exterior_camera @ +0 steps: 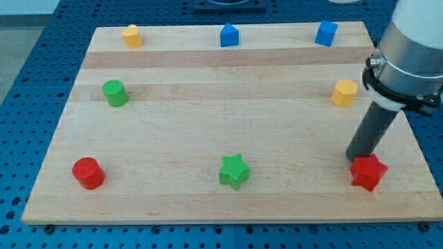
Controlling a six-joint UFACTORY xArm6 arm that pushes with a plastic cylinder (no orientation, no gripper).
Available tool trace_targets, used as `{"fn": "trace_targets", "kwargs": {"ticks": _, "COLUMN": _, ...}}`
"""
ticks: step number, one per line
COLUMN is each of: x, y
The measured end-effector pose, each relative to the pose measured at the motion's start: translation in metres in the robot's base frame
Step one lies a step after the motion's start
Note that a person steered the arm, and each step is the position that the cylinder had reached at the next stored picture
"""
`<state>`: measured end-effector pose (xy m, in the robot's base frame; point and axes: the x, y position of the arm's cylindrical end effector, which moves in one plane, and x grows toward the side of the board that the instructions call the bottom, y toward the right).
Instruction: Touch the bottom side of the red star
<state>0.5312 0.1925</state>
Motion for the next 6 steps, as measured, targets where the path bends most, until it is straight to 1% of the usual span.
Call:
{"fn": "trace_targets", "kwargs": {"ticks": 1, "x": 0.0, "y": 0.0}}
{"fn": "trace_targets", "kwargs": {"ticks": 3, "x": -0.007, "y": -0.069}}
{"fn": "trace_targets", "kwargs": {"ticks": 4, "x": 0.014, "y": -0.084}}
{"fn": "trace_targets", "kwargs": {"ticks": 5, "x": 0.047, "y": -0.084}}
{"fn": "trace_targets", "kwargs": {"ticks": 6, "x": 0.075, "y": -0.065}}
